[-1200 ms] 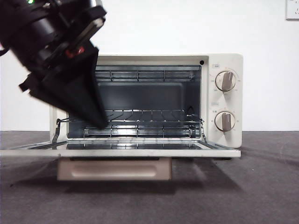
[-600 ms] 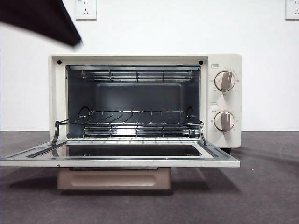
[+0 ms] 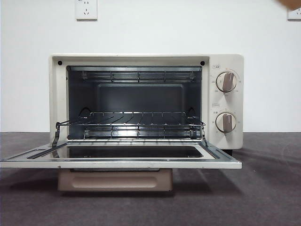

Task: The left arm flap open the oven, the right arm pick bread and place it into oven, the left arm flap close the oven

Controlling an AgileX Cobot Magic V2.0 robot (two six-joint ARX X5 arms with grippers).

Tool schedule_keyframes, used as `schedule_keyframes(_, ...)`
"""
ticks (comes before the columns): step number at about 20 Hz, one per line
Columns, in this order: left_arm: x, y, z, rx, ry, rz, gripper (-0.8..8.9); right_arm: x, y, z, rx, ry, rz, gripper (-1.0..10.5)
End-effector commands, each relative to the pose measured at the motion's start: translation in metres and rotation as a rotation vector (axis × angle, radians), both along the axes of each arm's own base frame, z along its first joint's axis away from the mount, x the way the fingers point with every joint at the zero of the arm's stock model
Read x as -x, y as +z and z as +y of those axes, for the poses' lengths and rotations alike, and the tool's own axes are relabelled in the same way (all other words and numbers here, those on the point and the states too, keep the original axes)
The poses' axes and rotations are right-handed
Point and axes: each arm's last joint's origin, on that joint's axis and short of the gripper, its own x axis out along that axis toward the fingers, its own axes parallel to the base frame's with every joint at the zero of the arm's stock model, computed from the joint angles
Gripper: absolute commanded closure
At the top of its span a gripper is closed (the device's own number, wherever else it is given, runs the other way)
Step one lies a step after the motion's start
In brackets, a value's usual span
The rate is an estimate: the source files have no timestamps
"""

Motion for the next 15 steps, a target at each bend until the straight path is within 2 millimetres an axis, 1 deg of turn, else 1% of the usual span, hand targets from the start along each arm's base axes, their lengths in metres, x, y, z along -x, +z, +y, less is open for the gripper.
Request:
schedule_keyframes(1, 0.008, 0.006, 0.008, 0.028, 0.027, -0.011, 7.97, -0.014, 0.000, 0.019, -0.019, 0.037, 0.015, 8.2)
schedule_keyframes(4, 0.016, 0.006, 0.015, 0.035, 0.030, -0.016, 7.97, -0.028, -0.008, 0.041, 0.006, 0.032, 0.036, 8.2)
schedule_keyframes(8, 0.022, 0.008, 0.023, 0.025, 0.060, -0.026, 7.97, -0.044, -0.024, 0.069, 0.061, 0.021, 0.053, 8.2)
schedule_keyframes(11, 0.025, 0.010, 0.027, 0.017, 0.079, -0.031, 7.97, -0.056, -0.036, 0.087, 0.080, 0.028, 0.063, 8.2)
schedule_keyframes(15, 0.027, 0.015, 0.029, 0.023, 0.078, -0.042, 7.97, -0.076, -0.052, 0.106, 0.062, -0.017, 0.071, 8.2)
